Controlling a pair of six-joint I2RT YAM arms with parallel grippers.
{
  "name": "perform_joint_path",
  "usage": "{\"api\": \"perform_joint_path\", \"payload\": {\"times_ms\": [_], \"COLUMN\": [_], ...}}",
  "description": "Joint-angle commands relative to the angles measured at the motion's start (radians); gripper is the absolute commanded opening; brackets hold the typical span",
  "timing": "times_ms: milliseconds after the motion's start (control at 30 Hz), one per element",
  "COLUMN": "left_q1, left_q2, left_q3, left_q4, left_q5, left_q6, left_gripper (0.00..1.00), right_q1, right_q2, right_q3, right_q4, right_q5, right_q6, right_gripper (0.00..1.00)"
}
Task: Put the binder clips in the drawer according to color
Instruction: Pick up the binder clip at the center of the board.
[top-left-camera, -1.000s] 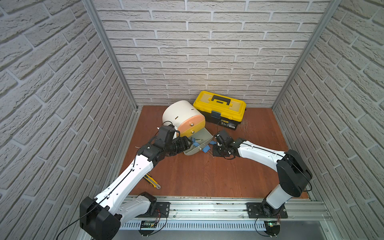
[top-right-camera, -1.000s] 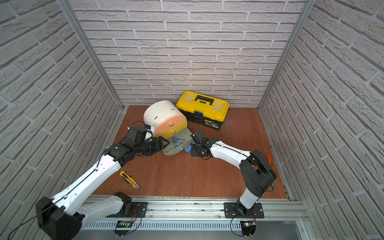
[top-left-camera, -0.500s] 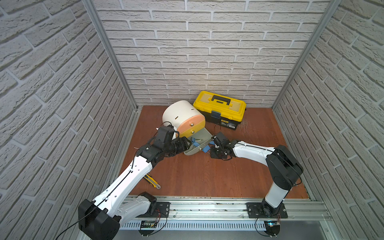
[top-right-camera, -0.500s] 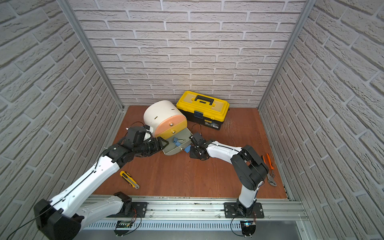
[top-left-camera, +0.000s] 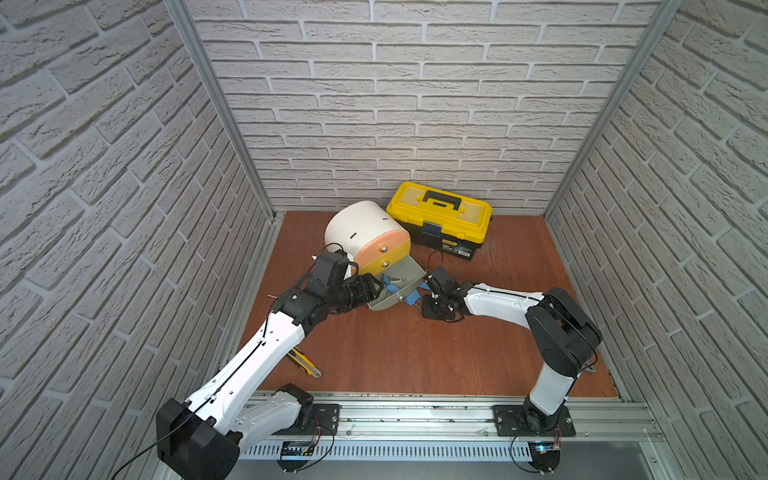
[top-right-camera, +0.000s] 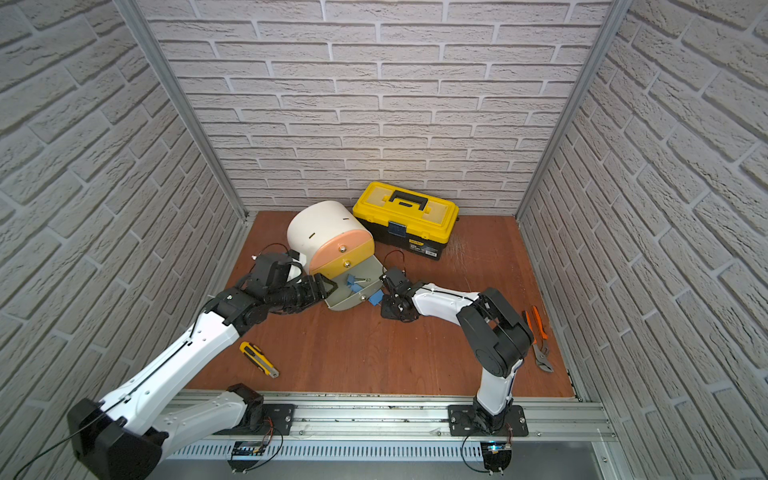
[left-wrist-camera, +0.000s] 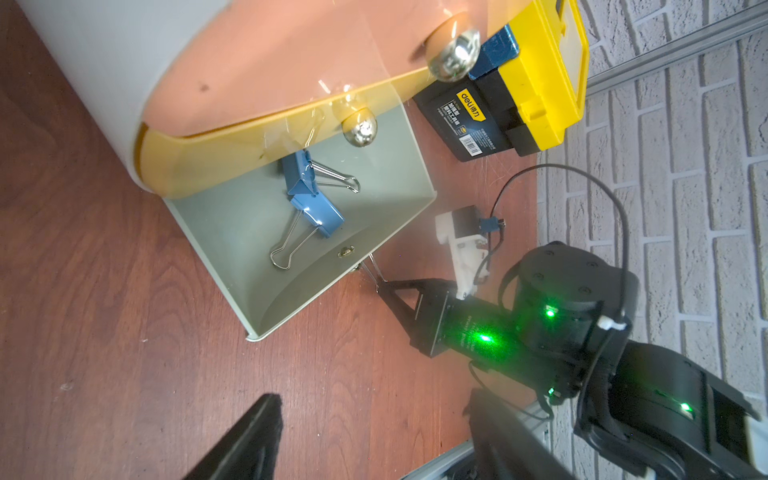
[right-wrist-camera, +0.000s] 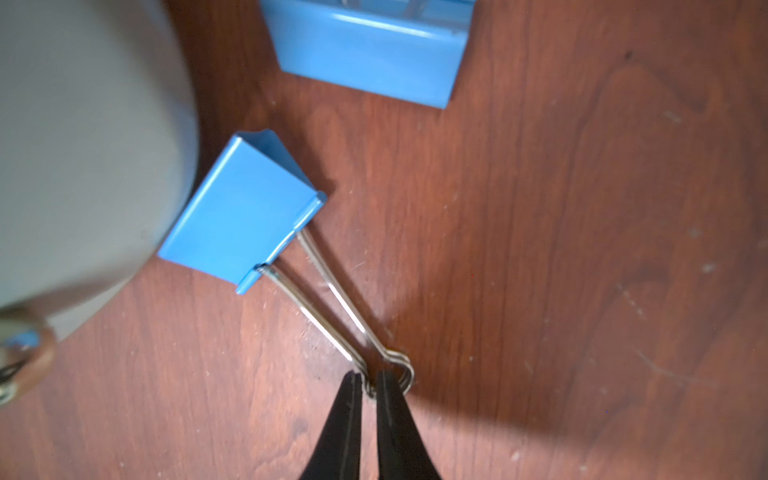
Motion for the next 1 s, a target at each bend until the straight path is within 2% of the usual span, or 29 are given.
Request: {"api": "perform_joint_path", "payload": {"times_ms": [0,167,567,767,967], "left_q1": [0.005,0.005,0.003,0.000,-0.001], "left_q2": [-0.017,-0.014,0.014,0.029,0.040], "left_q3": [0.004,0.008,0.022,0.030,0.039], "left_q4": [0.001,0.003,0.021,0.022,0.028], "left_q5": [-0.010,-0.012,-0.004,0.002,0.005], "left_q6": [0.001,-0.001,0.002,0.006,0.007], "left_gripper": [0.75,0.75,0.75,0.75,0.75], "right_q1": [-0.008,-0.021,-0.033,-0.022,-0.005], "right_q2": [0.016,0.001,-0.180,-0.314,-0.472], "right_q3": [-0.017,-0.063,-0.304,-0.418,-0.428], "right_q4": [0.020,0.028,0.045,0.032,-0.064], "right_q5": [0.018,0.019,0.013,0.000,0.012], "right_q6": [0.015,0.035,0.079,0.089,0.055], "right_gripper": [0.08,0.07,0.07,0.08,0.11]}}
